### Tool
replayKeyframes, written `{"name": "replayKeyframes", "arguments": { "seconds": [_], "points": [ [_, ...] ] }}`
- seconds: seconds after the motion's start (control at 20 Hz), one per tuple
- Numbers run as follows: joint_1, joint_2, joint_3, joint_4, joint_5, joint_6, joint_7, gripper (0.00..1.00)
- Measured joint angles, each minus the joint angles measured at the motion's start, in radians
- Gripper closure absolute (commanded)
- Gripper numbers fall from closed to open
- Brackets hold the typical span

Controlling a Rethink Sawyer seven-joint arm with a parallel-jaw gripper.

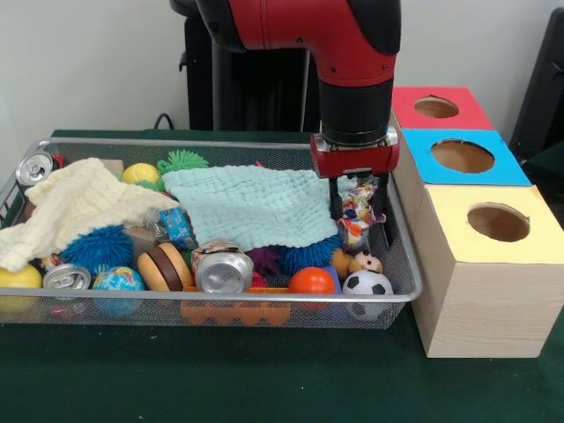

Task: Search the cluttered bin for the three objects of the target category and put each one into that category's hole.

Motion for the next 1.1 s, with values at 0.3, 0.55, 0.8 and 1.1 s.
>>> {"name": "replayKeyframes", "arguments": {
  "seconds": [0.3,0.55,0.8,1.1],
  "points": [
    [0.071,0.0,-0.069,0.0,-0.019,-0.083,0.0,1.0],
    [0.124,0.0,-0.104,0.004,-0.026,-0.19,0.0,1.0],
    [0.138,0.001,-0.116,0.005,-0.026,-0.227,0.0,1.0],
    [0.139,0.001,-0.132,0.006,-0.026,-0.227,0.0,1.0]
  ]
}}
